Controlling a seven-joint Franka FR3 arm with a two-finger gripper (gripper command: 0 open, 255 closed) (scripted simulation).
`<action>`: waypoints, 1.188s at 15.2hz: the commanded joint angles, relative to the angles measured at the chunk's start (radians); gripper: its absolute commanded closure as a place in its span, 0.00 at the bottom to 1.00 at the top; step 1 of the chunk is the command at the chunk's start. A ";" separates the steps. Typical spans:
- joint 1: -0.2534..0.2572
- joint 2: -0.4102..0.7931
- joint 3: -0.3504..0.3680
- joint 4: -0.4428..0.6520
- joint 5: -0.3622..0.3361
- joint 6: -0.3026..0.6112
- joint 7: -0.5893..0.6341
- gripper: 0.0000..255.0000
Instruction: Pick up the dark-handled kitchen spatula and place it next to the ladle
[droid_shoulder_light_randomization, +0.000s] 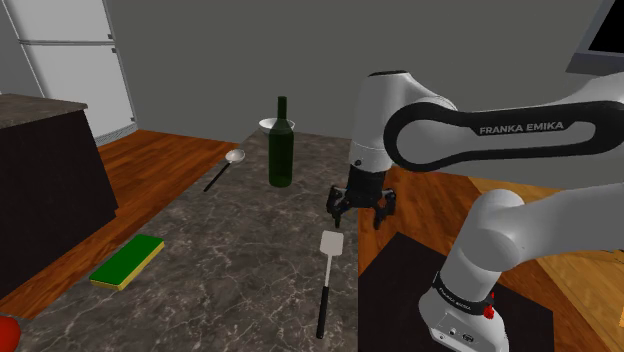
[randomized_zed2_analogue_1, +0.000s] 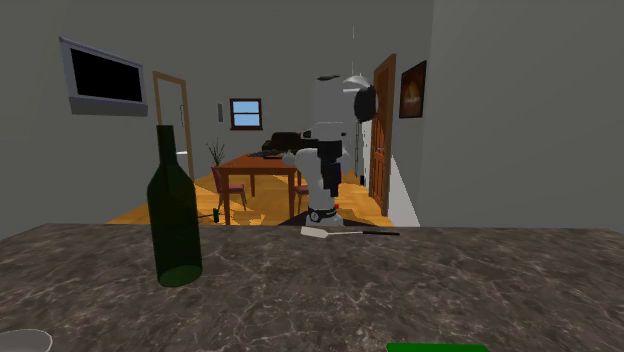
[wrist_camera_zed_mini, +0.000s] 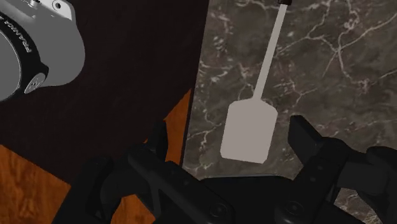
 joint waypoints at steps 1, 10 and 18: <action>-0.004 0.045 0.066 -0.005 0.056 0.059 0.079 0.00; -0.054 0.238 0.283 0.008 0.190 0.276 0.273 0.00; -0.062 0.289 0.329 -0.021 0.216 0.358 0.269 0.00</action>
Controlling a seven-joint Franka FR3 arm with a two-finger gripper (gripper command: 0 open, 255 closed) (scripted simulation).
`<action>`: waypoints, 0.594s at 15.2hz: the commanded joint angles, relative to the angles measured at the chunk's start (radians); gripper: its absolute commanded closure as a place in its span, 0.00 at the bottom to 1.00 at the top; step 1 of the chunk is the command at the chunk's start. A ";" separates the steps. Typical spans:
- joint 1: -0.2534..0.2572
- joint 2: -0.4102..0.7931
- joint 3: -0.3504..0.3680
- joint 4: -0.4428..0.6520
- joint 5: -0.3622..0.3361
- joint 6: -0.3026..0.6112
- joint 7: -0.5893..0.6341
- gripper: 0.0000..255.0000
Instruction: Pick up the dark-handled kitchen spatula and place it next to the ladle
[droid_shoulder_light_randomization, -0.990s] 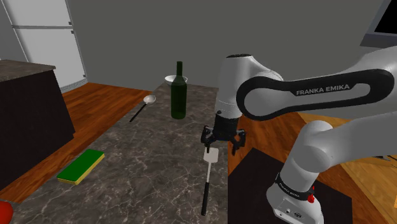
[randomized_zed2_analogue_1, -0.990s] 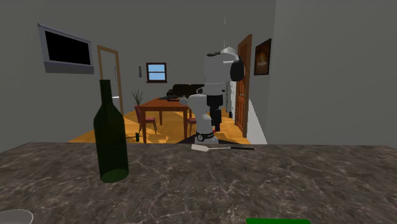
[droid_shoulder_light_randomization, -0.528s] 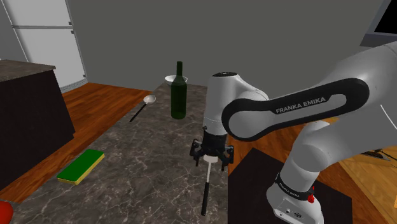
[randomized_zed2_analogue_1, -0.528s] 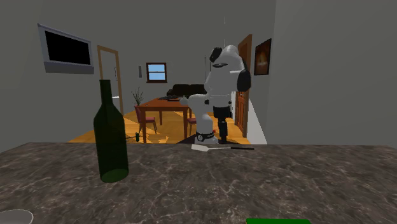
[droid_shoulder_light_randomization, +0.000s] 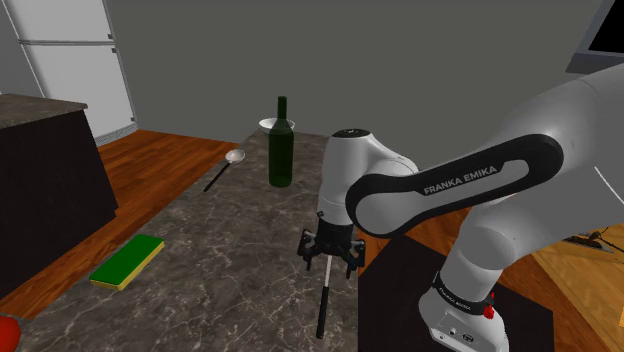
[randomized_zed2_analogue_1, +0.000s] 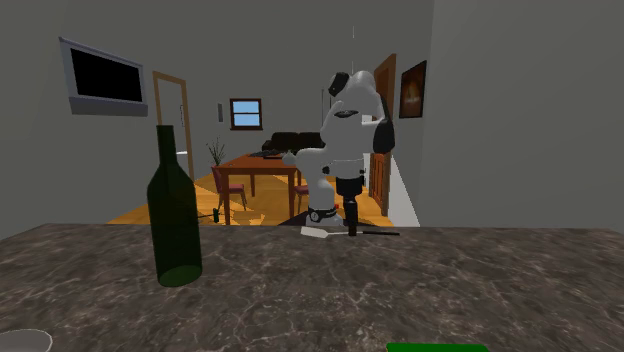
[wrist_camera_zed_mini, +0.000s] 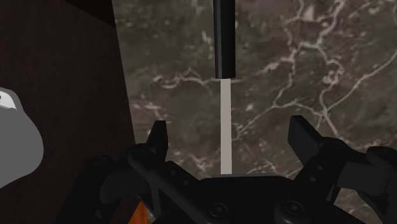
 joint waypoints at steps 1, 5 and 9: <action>0.000 0.001 0.001 0.000 0.001 0.002 0.000 0.00; 0.000 0.001 0.001 0.000 0.000 0.001 0.000 1.00; 0.000 0.001 0.001 0.000 0.000 0.001 0.000 1.00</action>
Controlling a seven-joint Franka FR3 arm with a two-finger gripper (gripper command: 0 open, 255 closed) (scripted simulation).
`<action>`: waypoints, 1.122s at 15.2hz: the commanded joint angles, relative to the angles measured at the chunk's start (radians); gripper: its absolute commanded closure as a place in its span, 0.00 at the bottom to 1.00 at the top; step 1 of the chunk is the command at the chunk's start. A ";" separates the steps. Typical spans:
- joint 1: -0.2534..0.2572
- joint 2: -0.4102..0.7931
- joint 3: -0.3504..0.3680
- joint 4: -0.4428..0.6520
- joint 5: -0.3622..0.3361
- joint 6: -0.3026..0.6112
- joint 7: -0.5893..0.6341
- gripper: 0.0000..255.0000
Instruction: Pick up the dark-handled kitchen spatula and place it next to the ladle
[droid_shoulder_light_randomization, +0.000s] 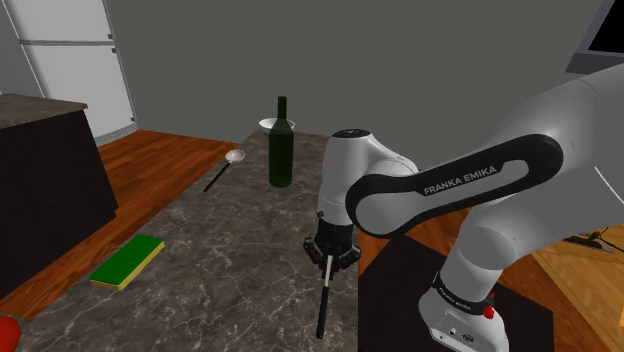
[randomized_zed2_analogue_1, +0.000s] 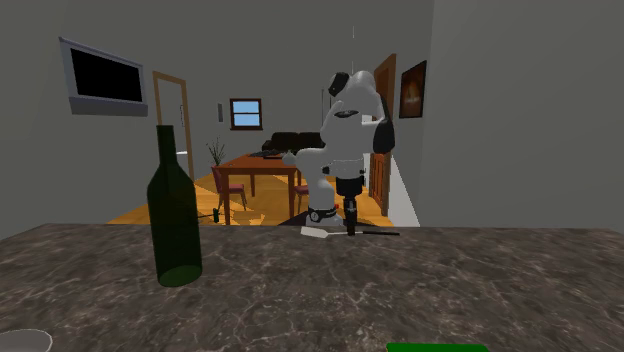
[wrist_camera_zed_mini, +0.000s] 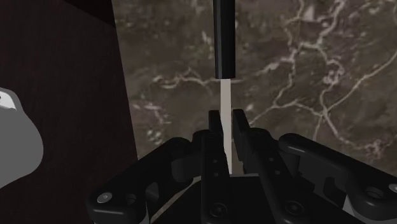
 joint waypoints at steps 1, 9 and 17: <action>0.000 0.000 0.000 0.000 0.000 0.000 0.000 1.00; 0.008 -0.045 -0.038 0.026 -0.021 -0.072 0.006 1.00; 0.015 -0.112 -0.106 0.089 -0.066 -0.204 0.020 1.00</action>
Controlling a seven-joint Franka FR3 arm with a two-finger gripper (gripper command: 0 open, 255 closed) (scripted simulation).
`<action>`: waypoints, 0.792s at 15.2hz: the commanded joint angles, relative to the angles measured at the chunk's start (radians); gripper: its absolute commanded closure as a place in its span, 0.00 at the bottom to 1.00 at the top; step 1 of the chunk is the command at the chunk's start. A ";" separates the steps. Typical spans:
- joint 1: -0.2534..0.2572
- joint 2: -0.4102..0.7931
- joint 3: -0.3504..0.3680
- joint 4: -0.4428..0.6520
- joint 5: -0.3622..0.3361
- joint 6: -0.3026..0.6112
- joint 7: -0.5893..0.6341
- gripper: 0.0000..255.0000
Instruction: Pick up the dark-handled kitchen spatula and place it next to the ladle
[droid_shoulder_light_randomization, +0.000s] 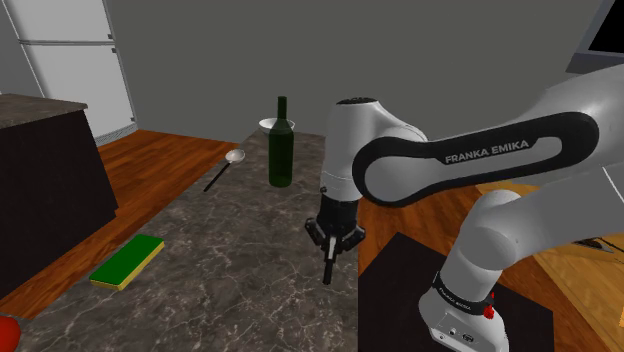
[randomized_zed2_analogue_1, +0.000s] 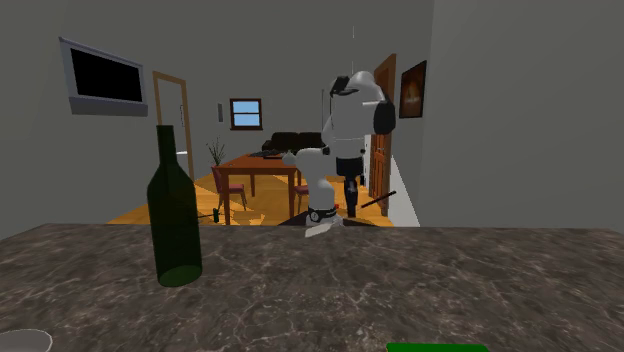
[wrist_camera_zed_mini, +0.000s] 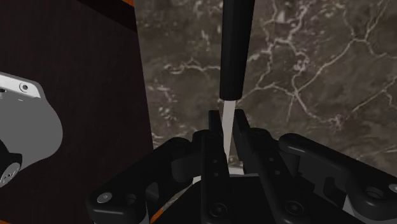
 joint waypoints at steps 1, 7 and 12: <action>0.001 -0.016 -0.017 0.019 -0.012 -0.035 0.004 1.00; -0.001 -0.046 -0.061 0.076 -0.045 -0.124 0.014 1.00; -0.081 0.064 -0.056 0.165 -0.099 -0.101 -0.008 1.00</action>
